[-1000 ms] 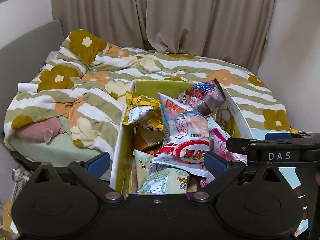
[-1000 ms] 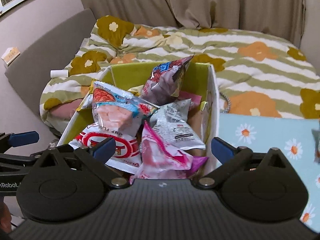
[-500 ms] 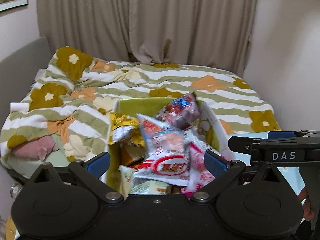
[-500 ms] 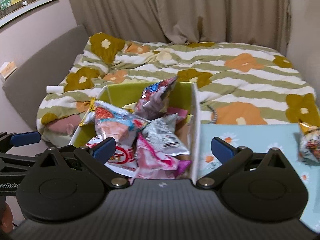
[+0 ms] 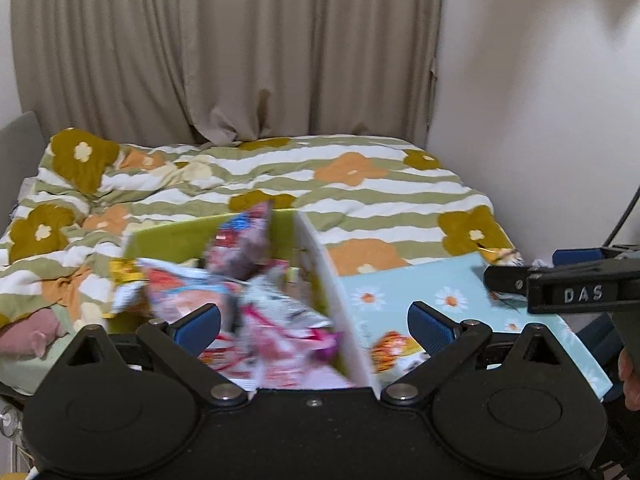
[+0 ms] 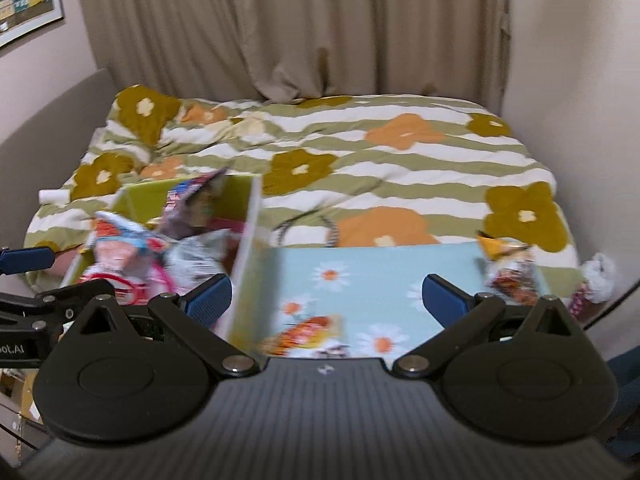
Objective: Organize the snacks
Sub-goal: 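Move both tools back over the last two snack bags, then grasp orange-and-white bag with left gripper while right gripper grasps TATRE bag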
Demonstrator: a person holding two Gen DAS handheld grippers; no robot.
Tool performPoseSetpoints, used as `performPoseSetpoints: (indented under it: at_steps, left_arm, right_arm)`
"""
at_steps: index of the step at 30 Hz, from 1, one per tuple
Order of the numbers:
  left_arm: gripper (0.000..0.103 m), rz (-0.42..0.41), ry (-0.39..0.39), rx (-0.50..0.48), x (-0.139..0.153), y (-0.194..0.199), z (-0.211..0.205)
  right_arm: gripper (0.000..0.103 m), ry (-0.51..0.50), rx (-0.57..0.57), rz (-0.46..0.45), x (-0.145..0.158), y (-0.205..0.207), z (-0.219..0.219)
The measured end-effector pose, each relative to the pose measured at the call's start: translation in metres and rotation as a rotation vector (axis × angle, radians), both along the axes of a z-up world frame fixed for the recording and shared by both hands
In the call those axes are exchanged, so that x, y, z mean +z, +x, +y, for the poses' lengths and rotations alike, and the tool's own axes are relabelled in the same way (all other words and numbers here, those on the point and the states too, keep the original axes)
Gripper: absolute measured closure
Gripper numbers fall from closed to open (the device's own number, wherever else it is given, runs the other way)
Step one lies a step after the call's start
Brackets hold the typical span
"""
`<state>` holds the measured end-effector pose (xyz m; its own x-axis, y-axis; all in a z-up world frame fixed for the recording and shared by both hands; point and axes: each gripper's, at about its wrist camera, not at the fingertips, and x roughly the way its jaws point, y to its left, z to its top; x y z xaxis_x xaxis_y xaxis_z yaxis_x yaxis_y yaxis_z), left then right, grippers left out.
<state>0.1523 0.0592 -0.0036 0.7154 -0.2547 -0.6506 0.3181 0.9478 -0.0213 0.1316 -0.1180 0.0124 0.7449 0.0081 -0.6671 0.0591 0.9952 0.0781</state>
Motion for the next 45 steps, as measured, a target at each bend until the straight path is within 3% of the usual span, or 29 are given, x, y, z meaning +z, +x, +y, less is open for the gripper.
performPoseSetpoints:
  at_steps: [9,18,31,39,45]
  left_arm:
    - [0.002,0.062,0.038,0.042,-0.023,0.012,-0.101]
    - [0.002,0.154,0.116,0.234,-0.075,0.039,-0.164]
    - [0.007,0.291,0.177,0.447,-0.144,0.078,-0.169]
    - [0.009,0.319,0.24,0.464,-0.161,0.089,-0.173]
    - [0.017,0.383,0.198,0.491,-0.179,0.089,-0.163]
  right_arm:
    - [0.0,0.007,-0.041,0.011,-0.011,0.009,-0.114]
    - [0.0,0.02,0.023,0.082,-0.051,0.054,-0.192]
    - [0.0,0.055,0.094,0.208,-0.113,0.114,-0.23]
    - [0.0,0.084,0.094,0.253,-0.133,0.133,-0.236]
    - [0.0,0.082,0.096,0.269,-0.139,0.14,-0.236]
